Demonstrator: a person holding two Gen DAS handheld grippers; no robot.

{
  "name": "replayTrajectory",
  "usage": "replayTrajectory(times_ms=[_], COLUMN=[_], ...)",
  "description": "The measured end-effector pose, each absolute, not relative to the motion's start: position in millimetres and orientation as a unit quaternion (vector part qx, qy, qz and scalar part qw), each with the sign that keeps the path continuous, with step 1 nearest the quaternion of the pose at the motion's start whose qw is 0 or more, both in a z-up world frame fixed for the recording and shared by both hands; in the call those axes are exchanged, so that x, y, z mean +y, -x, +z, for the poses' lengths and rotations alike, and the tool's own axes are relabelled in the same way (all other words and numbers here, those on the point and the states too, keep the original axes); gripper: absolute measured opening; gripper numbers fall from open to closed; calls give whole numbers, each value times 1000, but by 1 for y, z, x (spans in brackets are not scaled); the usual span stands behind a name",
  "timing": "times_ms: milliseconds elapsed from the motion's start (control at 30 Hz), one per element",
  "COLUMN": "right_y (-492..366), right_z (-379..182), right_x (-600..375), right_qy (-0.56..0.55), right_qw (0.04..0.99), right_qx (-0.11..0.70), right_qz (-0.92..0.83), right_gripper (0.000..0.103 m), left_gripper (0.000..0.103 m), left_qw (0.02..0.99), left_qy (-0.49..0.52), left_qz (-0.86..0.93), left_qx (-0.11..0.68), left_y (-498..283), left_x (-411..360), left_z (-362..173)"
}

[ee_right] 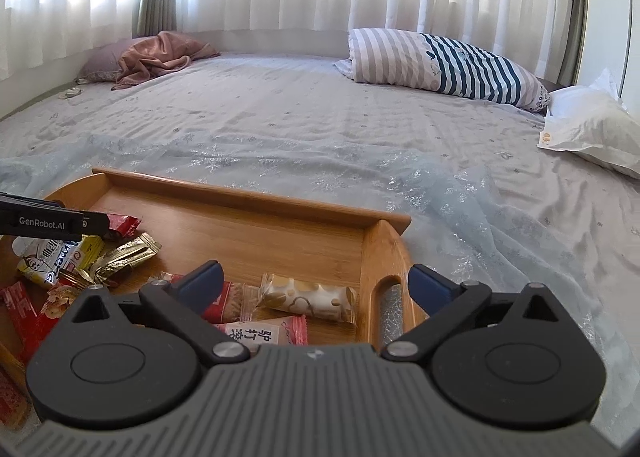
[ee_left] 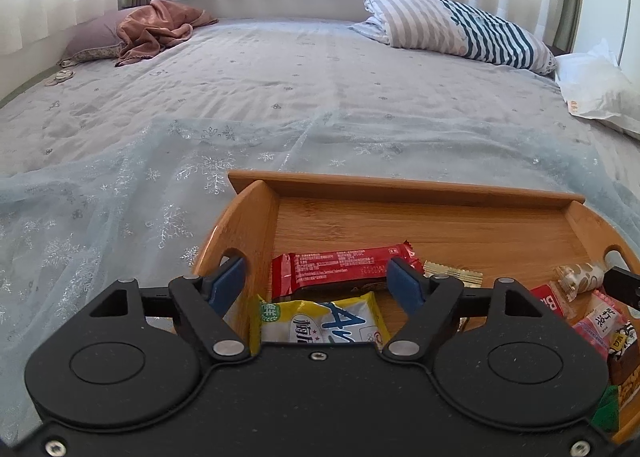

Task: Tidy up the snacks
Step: 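Carry the chocolate bar and white pastry onto the tray and open both tools, then move both open tools back to the remaining packets beside the tray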

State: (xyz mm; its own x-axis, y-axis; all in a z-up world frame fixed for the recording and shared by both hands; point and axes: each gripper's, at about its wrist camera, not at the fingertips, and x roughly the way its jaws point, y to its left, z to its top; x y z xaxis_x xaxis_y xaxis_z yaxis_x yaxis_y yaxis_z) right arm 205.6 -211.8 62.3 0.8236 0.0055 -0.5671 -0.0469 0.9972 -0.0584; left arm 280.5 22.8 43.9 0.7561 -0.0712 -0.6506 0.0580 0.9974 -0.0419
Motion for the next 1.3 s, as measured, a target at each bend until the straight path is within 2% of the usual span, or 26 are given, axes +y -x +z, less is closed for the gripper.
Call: replayTrajectory(times_ms=[767, 900, 1133, 1300], right_y=[-141, -128, -111, -97], right_z=[68, 70, 73, 74], right_x=[-203, -195, -186, -179], right_qy=[-21, -16, -15, -15], right_qw=[952, 953, 952, 951], right_qx=[304, 302, 304, 306], right_qz=[27, 33, 39, 44], right_gripper=[103, 103, 103, 103], left_gripper=[79, 83, 83, 87], left_qw=[946, 946, 948, 952], left_qy=[22, 21, 29, 2], left_qz=[-36, -32, -44, -45], left_qx=[321, 321, 315, 303], left_y=[-192, -177, -150, -131], left_x=[34, 38, 39, 30], left_z=[75, 78, 84, 89])
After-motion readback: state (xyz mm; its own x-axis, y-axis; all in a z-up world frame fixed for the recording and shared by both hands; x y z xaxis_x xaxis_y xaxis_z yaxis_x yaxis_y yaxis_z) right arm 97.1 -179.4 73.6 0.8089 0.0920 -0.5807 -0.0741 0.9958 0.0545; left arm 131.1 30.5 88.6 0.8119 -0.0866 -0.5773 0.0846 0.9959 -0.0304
